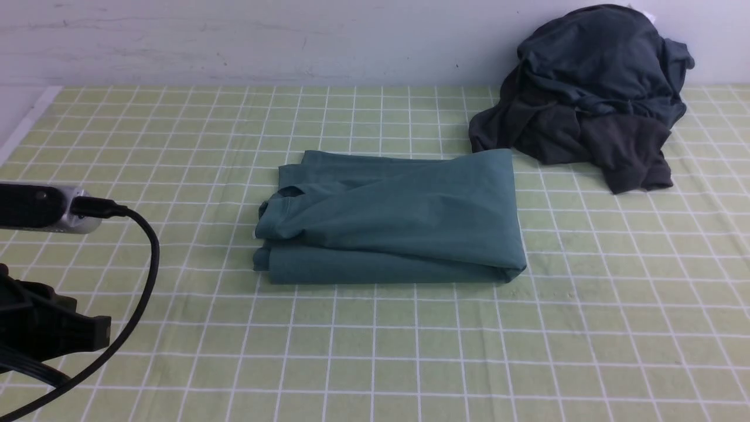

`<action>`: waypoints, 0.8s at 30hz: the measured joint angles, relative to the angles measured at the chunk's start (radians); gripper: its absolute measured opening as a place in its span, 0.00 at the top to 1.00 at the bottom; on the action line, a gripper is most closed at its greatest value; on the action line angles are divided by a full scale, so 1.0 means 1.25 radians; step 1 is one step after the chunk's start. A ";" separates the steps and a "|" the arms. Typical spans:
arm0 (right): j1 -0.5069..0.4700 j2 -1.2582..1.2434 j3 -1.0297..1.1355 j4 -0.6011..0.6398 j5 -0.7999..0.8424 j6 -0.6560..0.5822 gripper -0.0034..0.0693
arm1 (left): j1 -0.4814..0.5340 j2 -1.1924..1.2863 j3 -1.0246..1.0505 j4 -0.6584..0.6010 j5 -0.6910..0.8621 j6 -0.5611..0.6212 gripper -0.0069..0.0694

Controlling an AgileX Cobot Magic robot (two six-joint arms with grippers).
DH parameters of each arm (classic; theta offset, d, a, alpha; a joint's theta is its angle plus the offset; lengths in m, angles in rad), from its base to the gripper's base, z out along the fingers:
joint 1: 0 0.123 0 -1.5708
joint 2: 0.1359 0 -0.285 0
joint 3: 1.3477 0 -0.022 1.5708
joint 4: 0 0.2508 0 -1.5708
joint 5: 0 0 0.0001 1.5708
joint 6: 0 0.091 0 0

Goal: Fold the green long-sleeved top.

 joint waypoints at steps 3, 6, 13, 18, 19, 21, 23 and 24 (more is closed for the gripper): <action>0.000 -0.055 0.012 0.003 -0.005 0.000 0.97 | 0.000 0.000 0.000 0.000 0.000 0.000 0.91; 0.000 -0.085 0.013 0.003 0.011 0.000 0.97 | 0.000 0.000 0.000 0.000 0.000 0.000 0.91; 0.000 -0.093 0.014 -0.004 0.093 0.000 0.97 | 0.000 0.000 0.000 0.000 0.000 0.000 0.91; 0.000 -0.093 0.025 -0.008 0.116 0.000 0.97 | 0.000 0.000 0.000 0.000 0.000 0.000 0.91; -0.002 -0.094 0.036 -0.012 0.115 0.000 0.97 | 0.000 0.000 0.000 0.000 0.000 0.000 0.91; -0.022 -0.109 0.087 -0.006 0.102 -0.003 0.97 | 0.000 0.000 0.000 0.000 0.000 0.000 0.91; -0.043 -0.116 0.118 0.015 0.083 -0.013 0.97 | 0.000 0.000 0.000 0.000 0.000 0.000 0.91; -0.063 -0.119 0.136 0.034 0.069 -0.022 0.97 | 0.000 0.000 0.000 0.000 0.000 0.000 0.91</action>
